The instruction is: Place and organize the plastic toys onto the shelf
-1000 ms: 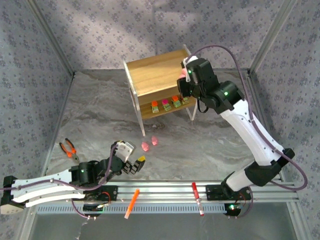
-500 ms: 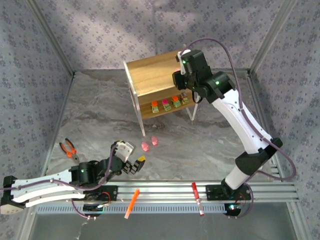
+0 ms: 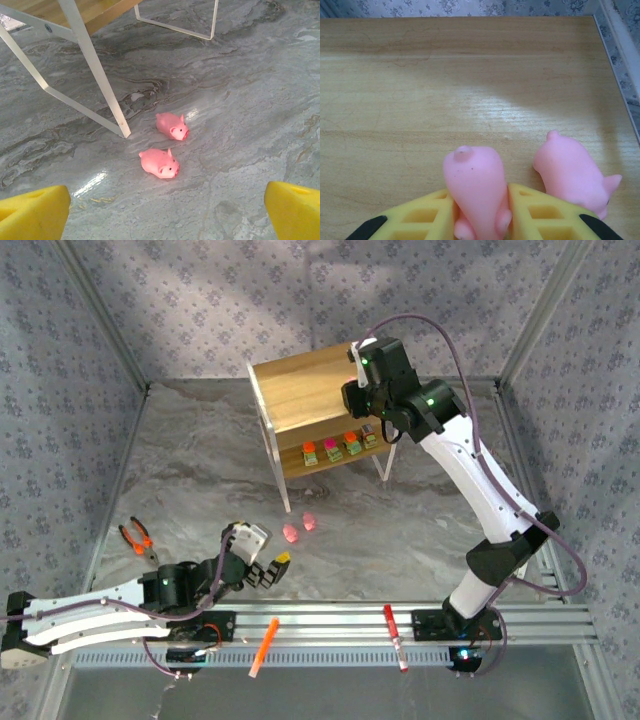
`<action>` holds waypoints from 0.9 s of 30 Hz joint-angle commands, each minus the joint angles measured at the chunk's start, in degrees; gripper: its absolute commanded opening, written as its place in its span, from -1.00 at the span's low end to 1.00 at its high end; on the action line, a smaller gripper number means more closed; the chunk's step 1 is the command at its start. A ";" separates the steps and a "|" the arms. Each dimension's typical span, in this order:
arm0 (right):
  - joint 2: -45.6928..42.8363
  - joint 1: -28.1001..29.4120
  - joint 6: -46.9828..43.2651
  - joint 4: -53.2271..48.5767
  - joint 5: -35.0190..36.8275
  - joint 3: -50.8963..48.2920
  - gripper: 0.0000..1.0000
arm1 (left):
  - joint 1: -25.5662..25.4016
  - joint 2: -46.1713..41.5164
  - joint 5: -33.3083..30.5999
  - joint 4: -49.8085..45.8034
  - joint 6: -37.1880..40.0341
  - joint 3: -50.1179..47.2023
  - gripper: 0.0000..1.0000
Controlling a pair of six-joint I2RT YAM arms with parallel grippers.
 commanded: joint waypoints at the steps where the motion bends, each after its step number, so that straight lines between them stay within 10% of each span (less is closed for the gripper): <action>1: -0.18 -0.13 -1.04 -1.45 -0.23 0.98 -0.41 | -0.52 -0.65 -1.14 -0.09 0.27 -0.30 0.99; 27: 2.51 -1.02 -1.21 -2.50 -1.18 0.67 -0.31 | -0.52 -0.39 -1.19 -0.01 0.31 -0.30 0.99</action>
